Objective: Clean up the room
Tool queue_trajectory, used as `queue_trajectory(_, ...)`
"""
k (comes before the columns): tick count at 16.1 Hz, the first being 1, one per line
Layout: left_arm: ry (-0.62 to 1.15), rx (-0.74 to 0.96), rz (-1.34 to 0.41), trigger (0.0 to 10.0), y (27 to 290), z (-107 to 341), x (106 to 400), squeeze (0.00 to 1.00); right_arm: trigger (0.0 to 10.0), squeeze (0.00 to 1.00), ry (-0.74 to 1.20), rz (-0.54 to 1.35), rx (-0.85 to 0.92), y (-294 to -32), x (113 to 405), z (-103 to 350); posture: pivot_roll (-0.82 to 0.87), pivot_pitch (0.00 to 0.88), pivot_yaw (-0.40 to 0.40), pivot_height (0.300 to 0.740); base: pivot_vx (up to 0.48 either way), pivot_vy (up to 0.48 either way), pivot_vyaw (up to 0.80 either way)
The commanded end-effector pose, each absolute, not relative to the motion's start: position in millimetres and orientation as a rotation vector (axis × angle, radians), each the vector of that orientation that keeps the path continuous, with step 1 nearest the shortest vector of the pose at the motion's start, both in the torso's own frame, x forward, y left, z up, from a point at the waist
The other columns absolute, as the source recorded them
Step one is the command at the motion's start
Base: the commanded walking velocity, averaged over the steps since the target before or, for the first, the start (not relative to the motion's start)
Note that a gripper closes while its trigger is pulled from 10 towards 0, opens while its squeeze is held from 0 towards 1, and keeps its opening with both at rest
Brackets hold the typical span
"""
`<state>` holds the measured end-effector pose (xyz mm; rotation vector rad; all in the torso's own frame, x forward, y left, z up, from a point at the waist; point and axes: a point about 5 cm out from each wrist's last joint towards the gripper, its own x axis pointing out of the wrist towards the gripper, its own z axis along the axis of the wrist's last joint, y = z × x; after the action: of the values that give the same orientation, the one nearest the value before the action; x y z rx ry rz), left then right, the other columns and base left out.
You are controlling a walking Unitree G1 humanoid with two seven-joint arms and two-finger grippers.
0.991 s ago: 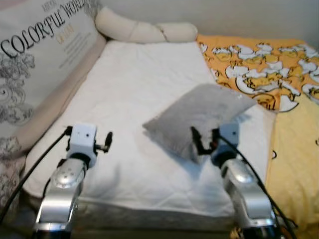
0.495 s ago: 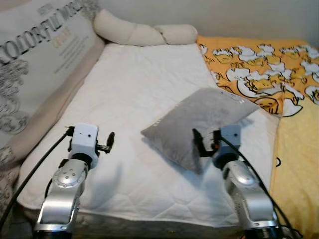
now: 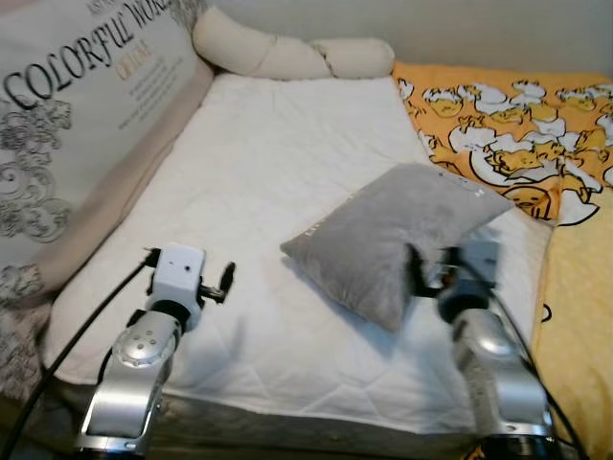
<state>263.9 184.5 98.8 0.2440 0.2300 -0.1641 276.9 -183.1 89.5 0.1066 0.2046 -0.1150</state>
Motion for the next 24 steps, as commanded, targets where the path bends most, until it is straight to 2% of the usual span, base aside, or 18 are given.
queue_trajectory(1,0.198,0.262,-0.207,10.0,180.7,105.5,265.2,0.0,10.0,1.0,0.215,-0.162,0.148,-191.4,282.6,88.8,-0.01,0.0,0.015,0.74,0.0,0.0,0.0)
queue_trajectory(5,0.181,0.302,-0.357,10.0,173.4,112.9,275.5,0.0,10.0,1.0,0.299,-0.188,0.235,-210.3,319.0,83.8,-0.02,0.0,0.036,0.74,0.0,0.0,0.0)
queue_trajectory(6,0.181,0.302,-0.357,10.0,173.4,112.9,275.5,0.0,10.0,1.0,0.299,-0.188,0.235,-210.3,319.0,83.8,-0.02,0.0,0.036,0.74,0.0,0.0,0.0)
queue_trajectory(7,0.175,0.312,-0.392,10.0,174.5,116.9,278.9,0.0,10.0,1.0,0.337,-0.188,0.327,-216.5,333.8,81.1,-0.01,0.0,0.047,0.74,0.0,0.0,0.0)
queue_trajectory(9,0.17,0.325,-0.423,10.0,175.7,120.5,280.3,0.0,10.0,1.0,0.347,-0.187,0.45,-220.0,345.5,81.3,0.0,0.0,0.047,0.74,0.0,0.0,0.0)
queue_trajectory(10,0.17,0.332,-0.452,10.0,177.0,123.0,277.2,0.0,10.0,1.0,0.365,-0.184,0.554,-217.9,351.9,80.8,0.02,0.0,0.044,0.74,0.0,0.0,0.0)
queue_trajectory(14,0.188,0.338,-0.51,10.0,180.8,125.3,264.2,0.0,10.0,1.0,0.414,-0.186,0.763,-201.6,357.9,74.9,0.06,0.0,0.041,0.74,0.0,0.0,0.0)
queue_trajectory(15,0.204,0.341,-0.529,10.0,183.9,125.2,258.7,0.0,10.0,0.0,0.444,-0.136,0.837,-185.7,358.9,70.9,0.08,0.0,0.042,0.74,0.0,0.0,0.0)
queue_trajectory(17,0.223,0.346,-0.535,10.0,188.2,124.7,252.9,0.0,10.0,0.0,0.543,-0.127,0.838,-166.6,353.3,57.6,0.09,0.0,0.036,0.74,0.0,0.0,0.0)
queue_trajectory(18,0.231,0.346,-0.536,10.0,189.3,124.9,250.3,0.0,4.0,0.0,0.592,-0.147,0.821,-159.6,349.2,50.3,0.09,0.0,0.031,0.74,0.0,0.0,0.0)
queue_trajectory(19,0.235,0.347,-0.536,10.0,189.6,125.1,248.5,0.0,1.1,0.0,0.594,-0.157,0.832,-157.3,348.7,49.0,0.1,0.0,0.029,0.74,0.0,0.0,0.0)
queue_trajectory(20,0.237,0.345,-0.535,10.0,189.7,125.3,247.2,0.0,0.0,0.0,0.593,-0.173,0.842,-157.7,348.5,48.4,0.1,0.0,0.027,0.74,0.0,0.0,0.0)
queue_trajectory(24,0.25,0.338,-0.54,10.0,187.6,124.3,245.0,0.0,0.0,0.0,0.561,-0.198,0.874,-159.4,351.9,52.7,0.09,0.0,0.03,0.74,0.0,0.0,0.0)
